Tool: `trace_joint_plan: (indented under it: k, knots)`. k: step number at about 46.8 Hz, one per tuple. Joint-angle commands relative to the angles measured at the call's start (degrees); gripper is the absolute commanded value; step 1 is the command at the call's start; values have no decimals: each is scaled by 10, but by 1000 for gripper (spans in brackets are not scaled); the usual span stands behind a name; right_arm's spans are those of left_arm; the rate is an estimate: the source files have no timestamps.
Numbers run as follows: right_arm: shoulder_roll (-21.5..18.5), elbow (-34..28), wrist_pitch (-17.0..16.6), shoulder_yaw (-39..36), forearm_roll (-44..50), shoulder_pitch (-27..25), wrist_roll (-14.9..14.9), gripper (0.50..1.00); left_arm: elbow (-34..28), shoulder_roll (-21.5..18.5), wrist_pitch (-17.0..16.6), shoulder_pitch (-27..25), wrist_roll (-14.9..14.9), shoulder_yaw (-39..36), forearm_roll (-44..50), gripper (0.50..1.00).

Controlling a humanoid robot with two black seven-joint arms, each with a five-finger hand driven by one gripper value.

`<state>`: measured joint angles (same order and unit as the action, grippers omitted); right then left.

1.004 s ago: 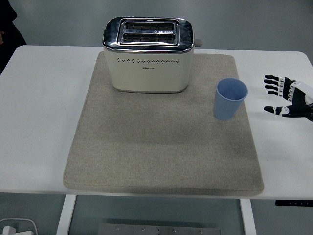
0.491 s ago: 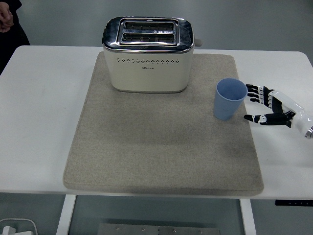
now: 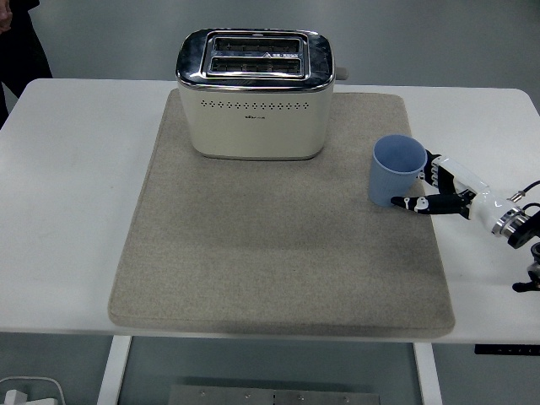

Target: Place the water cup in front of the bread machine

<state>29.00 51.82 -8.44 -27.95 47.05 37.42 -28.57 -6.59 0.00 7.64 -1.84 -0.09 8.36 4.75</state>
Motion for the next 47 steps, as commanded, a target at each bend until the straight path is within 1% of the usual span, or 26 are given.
trace_joint_plan:
  k: [1, 6, 9, 12, 13, 16, 18, 24, 29, 36, 40, 47]
  knots:
    - [-3, -1, 0, 0, 0, 3, 1, 930, 0, 0, 0, 0, 0, 0, 0, 1000]
    - [-10, -8, 1, -1, -4, 7, 11, 919, 0, 0, 0, 0, 0, 0, 0, 1000]
    - [-15, -13, 1, 0, -3, 13, 11, 893, 0, 0, 0, 0, 0, 0, 0, 1000]
    - [-15, -14, 2, 0, 0, 16, 11, 815, 0, 0, 0, 1, 0, 0, 0, 1000]
    - [-15, -14, 3, 0, 1, 17, 11, 801, 0, 0, 0, 0, 0, 0, 0, 1000]
    - [-16, -14, 4, 1, 2, 20, 11, 785, 0, 0, 0, 0, 0, 0, 0, 1000]
    - [-17, -14, 5, 1, 3, 20, 12, 728, 0, 0, 0, 0, 0, 0, 0, 1000]
    - [-22, -15, 7, 11, 4, 30, 11, 500, 0, 0, 0, 0, 0, 0, 0, 1000]
    - [-22, -16, 17, 17, 4, 37, 11, 500, 0, 0, 0, 0, 0, 0, 0, 1000]
    - [-22, -17, 17, 16, -6, 42, 14, 500, 0, 0, 0, 0, 0, 0, 0, 1000]
    - [-22, -17, 15, 14, -7, 42, 29, 500, 0, 0, 0, 0, 0, 0, 1, 1000]
    - [-22, -7, 9, 9, -15, 40, 31, 500, 0, 0, 0, 0, 0, 0, 0, 1000]
